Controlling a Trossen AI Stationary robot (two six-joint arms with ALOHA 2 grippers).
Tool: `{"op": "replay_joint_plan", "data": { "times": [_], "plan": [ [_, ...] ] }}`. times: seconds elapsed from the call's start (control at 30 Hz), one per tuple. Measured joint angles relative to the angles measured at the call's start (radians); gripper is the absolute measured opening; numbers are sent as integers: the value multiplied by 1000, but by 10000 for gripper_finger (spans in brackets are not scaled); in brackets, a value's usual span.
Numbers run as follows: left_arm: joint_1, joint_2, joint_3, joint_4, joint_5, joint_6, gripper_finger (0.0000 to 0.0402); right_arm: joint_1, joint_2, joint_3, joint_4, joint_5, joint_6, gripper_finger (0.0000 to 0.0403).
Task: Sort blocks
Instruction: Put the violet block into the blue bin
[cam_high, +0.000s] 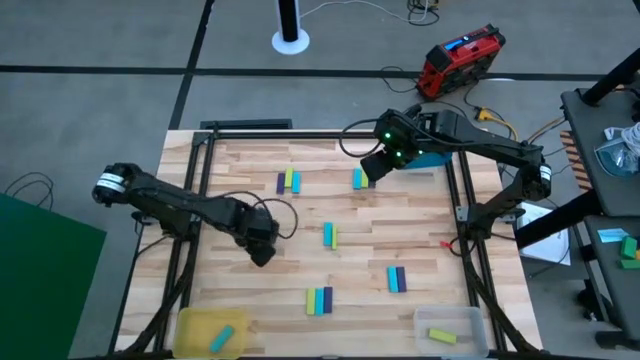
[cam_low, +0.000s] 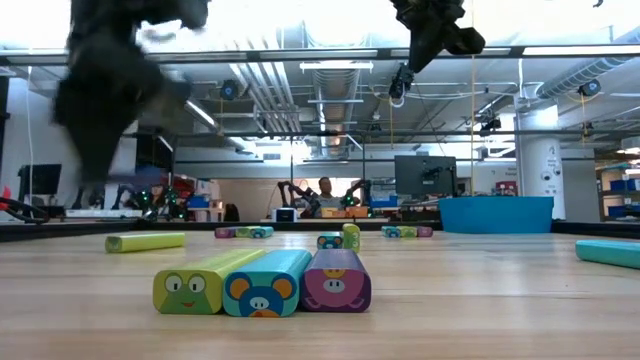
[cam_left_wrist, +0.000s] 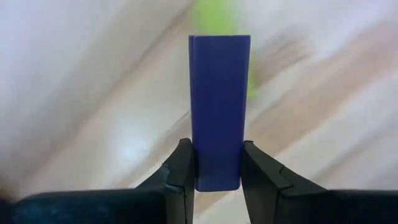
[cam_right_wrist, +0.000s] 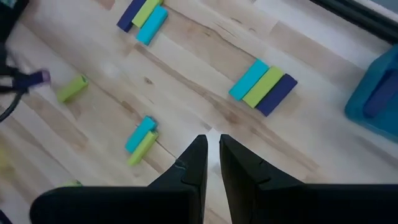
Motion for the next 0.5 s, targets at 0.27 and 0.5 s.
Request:
{"op": "replay_joint_plan", "data": {
  "times": [0.27, 0.5],
  "plan": [
    [4, -86, 217, 3, -285, 483, 72, 27, 34, -11, 138, -128, 59, 34],
    [56, -51, 362, -2, -401, 601, 72, 88, 119, -11, 402, -171, 72, 44]
  ]
}}
